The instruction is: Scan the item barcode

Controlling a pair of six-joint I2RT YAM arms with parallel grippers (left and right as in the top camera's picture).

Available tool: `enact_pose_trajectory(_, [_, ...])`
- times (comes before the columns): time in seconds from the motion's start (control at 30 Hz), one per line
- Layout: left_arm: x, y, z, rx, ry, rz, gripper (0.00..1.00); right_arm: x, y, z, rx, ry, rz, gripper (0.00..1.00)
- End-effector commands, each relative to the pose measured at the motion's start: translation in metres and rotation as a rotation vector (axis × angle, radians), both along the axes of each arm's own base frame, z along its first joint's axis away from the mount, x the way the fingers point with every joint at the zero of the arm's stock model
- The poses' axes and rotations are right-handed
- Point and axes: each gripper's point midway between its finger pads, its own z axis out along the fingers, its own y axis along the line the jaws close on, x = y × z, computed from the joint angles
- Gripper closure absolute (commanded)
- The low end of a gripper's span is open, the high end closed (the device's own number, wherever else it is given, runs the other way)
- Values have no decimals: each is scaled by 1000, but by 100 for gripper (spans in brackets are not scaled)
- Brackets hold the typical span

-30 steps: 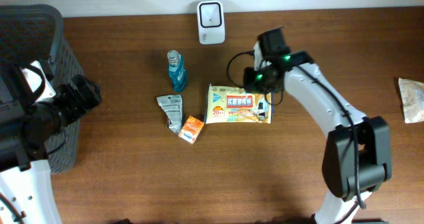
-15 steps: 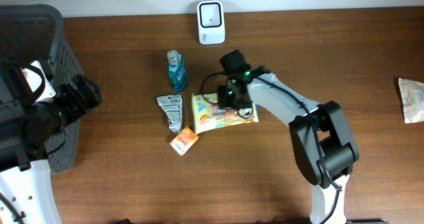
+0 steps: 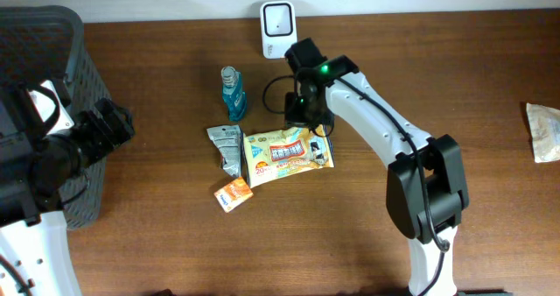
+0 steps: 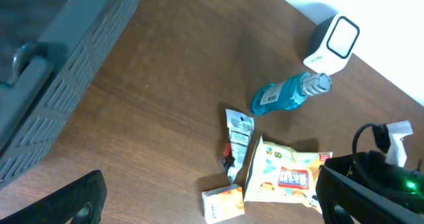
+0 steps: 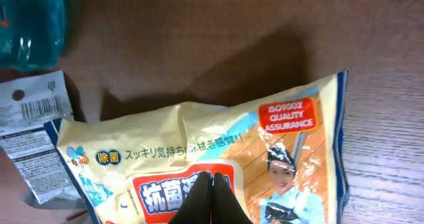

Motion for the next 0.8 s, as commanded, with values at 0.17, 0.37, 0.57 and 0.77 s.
enact_pose_trajectory(0.17, [0,0,0,-13,0,8,1,-29,-31,-40,-135,105,-16,96])
enact_pose_trajectory(0.37, [0,0,0,-13,0,8,1,-43,-65,-66,-230,157,-60,96])
enact_pose_trajectory(0.57, [0,0,0,-13,0,8,1,-44,-92,-52,-236,180,-118,96])
enact_pose_trajectory(0.77, [0,0,0,-13,0,8,1,-45,-114,-8,-222,156,-154,96])
